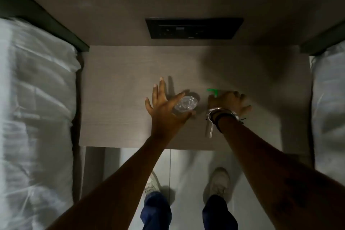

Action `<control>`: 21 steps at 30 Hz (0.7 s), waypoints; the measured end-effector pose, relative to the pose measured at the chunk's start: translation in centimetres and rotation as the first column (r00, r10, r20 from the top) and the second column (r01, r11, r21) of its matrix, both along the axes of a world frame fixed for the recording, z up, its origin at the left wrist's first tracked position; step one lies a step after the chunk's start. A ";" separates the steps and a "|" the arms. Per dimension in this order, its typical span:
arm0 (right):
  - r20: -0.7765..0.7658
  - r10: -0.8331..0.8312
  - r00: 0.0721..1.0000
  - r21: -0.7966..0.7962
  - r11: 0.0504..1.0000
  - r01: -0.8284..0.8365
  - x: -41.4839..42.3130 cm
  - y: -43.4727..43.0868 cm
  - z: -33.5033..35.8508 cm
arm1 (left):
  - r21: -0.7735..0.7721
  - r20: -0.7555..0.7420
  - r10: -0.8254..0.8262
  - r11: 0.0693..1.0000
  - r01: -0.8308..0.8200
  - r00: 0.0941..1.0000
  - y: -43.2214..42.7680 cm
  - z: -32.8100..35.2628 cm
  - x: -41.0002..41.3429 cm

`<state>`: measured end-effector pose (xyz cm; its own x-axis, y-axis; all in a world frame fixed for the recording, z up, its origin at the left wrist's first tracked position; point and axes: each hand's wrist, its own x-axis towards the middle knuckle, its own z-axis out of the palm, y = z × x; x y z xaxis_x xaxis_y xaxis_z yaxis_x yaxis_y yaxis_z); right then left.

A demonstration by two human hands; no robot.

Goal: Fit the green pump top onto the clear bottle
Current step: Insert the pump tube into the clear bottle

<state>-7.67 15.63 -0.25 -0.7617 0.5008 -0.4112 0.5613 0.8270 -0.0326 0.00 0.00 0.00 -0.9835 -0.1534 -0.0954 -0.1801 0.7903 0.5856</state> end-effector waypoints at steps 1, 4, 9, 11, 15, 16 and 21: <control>-0.028 -0.064 0.998 -0.097 0.993 0.061 -0.5 0.2 1.0 | 0.018 -0.002 -0.004 1.000 0.004 1.000 0.0 0.1 0.1; -0.220 -0.280 0.934 -0.411 0.895 0.172 -1.8 2.5 4.5 | 0.050 -0.010 0.010 0.999 -0.010 1.000 0.0 0.3 -0.2; -0.389 -0.730 0.562 -0.867 0.496 0.044 -0.9 2.8 10.4 | 0.081 -0.006 0.030 0.996 -0.030 1.000 -0.1 -0.3 -0.2; -0.371 -0.759 0.534 -0.909 0.415 -0.041 -0.3 1.1 11.2 | 0.076 -0.003 0.040 0.996 -0.040 0.999 0.2 -0.3 0.0; -0.410 -0.734 0.542 -0.905 0.404 -0.137 0.1 -0.7 10.7 | 0.079 0.012 0.043 0.996 -0.044 0.999 0.3 -0.3 0.2; -0.435 -0.712 0.551 -0.893 0.420 -0.163 0.2 -0.8 10.3 | 0.072 0.014 0.042 0.996 -0.043 0.999 0.3 -0.3 0.2; -0.548 -0.546 0.633 -0.803 0.554 -0.218 1.2 -0.9 8.4 | 0.096 0.007 0.065 0.993 -0.066 0.998 0.4 -0.7 0.3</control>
<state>-6.46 14.73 8.12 -0.8967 0.4353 -0.0799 0.1510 0.1310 -0.9798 0.26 0.36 -0.69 -0.9713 -0.2075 -0.1165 -0.2320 0.7168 0.6575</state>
